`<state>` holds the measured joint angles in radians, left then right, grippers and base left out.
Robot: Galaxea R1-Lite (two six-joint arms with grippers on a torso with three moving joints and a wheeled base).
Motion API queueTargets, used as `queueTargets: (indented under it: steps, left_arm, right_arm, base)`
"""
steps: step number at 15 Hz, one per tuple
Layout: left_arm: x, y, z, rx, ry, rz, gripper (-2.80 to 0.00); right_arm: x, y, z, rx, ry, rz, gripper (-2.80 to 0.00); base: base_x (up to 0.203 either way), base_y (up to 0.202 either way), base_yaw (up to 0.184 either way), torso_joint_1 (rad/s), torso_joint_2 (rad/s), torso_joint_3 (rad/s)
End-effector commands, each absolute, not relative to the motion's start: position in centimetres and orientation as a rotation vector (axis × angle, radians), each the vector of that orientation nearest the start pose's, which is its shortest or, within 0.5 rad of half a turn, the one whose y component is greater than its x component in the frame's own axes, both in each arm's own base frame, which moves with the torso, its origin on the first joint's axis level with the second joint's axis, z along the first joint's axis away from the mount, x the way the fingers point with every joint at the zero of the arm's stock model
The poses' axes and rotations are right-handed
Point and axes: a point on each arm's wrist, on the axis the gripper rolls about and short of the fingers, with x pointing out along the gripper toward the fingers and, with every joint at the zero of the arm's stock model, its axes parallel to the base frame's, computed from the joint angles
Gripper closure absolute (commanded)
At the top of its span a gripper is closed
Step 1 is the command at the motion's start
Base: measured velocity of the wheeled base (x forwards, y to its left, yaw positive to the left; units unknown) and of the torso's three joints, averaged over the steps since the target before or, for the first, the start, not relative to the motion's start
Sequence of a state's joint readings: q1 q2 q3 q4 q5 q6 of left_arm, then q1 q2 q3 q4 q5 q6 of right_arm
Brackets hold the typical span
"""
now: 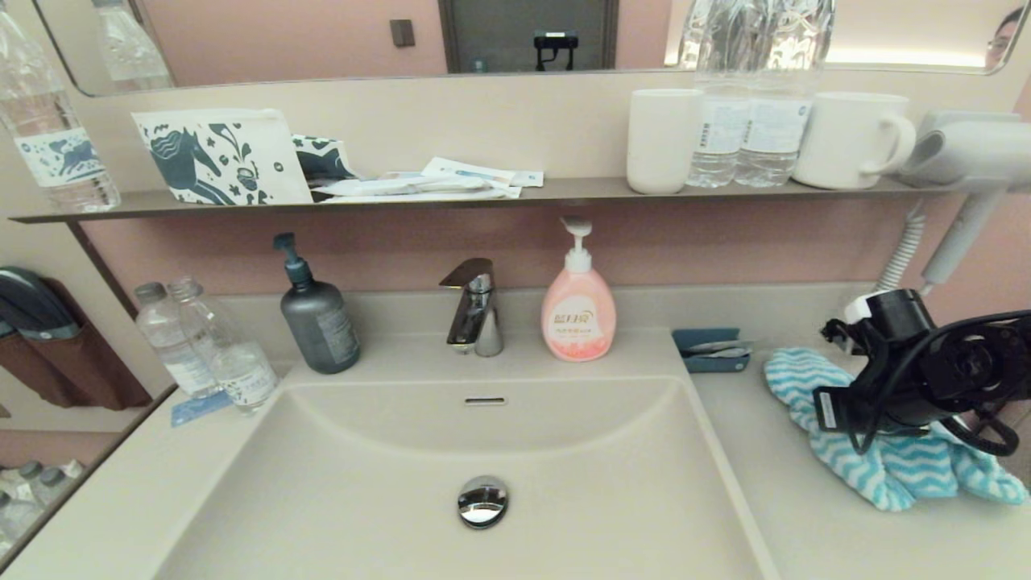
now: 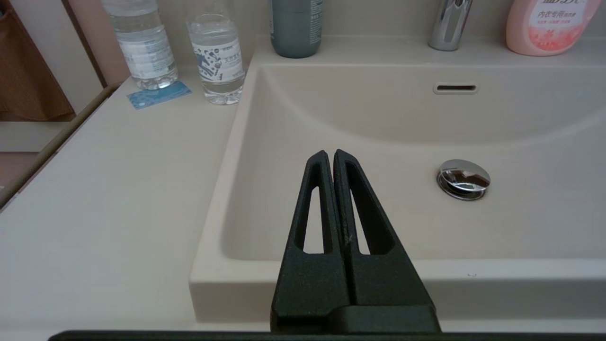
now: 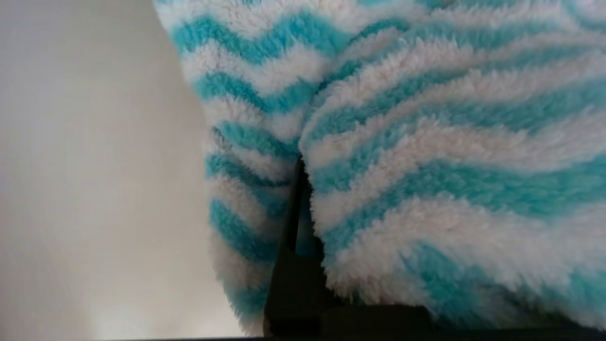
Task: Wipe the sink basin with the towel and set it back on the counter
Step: Wipe the sink
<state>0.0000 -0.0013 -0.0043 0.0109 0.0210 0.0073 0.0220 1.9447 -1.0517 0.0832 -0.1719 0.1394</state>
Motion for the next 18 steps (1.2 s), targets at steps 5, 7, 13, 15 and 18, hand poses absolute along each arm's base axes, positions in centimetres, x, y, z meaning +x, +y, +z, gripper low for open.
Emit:
queueTargets:
  steps: [5, 7, 13, 15, 18]
  left_arm:
    - [-2.3, 0.0, 7.6, 0.008, 0.006, 0.021, 0.00]
    - [-2.3, 0.0, 7.6, 0.007, 0.006, 0.021, 0.00]
    - [-2.3, 0.0, 7.6, 0.008, 0.006, 0.021, 0.00]
    - [-2.3, 0.0, 7.6, 0.008, 0.006, 0.021, 0.00]
    - [-2.3, 0.0, 7.6, 0.008, 0.006, 0.021, 0.00]
  right_arm:
    - [32.0, 3.7, 12.4, -0.014, 0.941, -0.093, 0.00]
    - [31.5, 3.8, 12.4, -0.008, 0.958, -0.068, 0.00]
    - [30.9, 2.6, 12.6, -0.008, 0.963, -0.095, -2.80]
    - [30.3, 2.3, 13.4, -0.006, 0.962, -0.100, -2.80]
    - [28.4, 2.0, 15.5, -0.012, 0.967, -0.105, -2.80]
  base:
    - [0.000, 0.000, 0.000, 0.000, 0.00, 0.000]
    - [0.000, 0.000, 0.000, 0.000, 0.00, 0.000]
    - [0.000, 0.000, 0.000, 0.000, 0.00, 0.000]
    - [0.000, 0.000, 0.000, 0.000, 0.00, 0.000]
    - [0.000, 0.000, 0.000, 0.000, 0.00, 0.000]
